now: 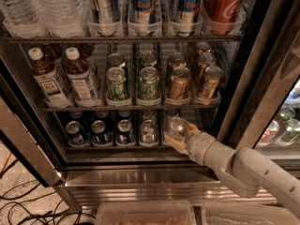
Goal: Pick 7up can from bottom shelf of fridge
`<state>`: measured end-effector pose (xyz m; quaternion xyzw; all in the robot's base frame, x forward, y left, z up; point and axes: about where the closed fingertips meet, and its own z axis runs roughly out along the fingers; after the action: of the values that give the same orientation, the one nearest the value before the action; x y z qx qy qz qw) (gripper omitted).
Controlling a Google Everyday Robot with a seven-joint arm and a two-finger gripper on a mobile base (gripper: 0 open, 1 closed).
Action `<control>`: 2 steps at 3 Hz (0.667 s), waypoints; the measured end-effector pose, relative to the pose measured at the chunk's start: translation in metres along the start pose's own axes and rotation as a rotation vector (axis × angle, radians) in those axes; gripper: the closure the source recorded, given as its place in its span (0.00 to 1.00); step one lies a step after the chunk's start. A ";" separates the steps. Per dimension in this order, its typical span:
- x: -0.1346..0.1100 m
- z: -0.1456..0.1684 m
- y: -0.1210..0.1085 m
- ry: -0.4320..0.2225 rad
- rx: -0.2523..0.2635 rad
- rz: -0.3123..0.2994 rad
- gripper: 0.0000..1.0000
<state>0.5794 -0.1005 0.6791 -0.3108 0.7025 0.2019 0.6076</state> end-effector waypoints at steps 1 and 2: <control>-0.030 -0.016 0.034 0.044 -0.131 -0.076 1.00; -0.056 -0.034 0.068 0.113 -0.275 -0.144 1.00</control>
Offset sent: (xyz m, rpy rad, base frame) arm -0.1261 0.0559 0.0937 -0.2716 0.0927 0.5232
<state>0.5123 -0.0630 0.7333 -0.4514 0.6773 0.2343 0.5316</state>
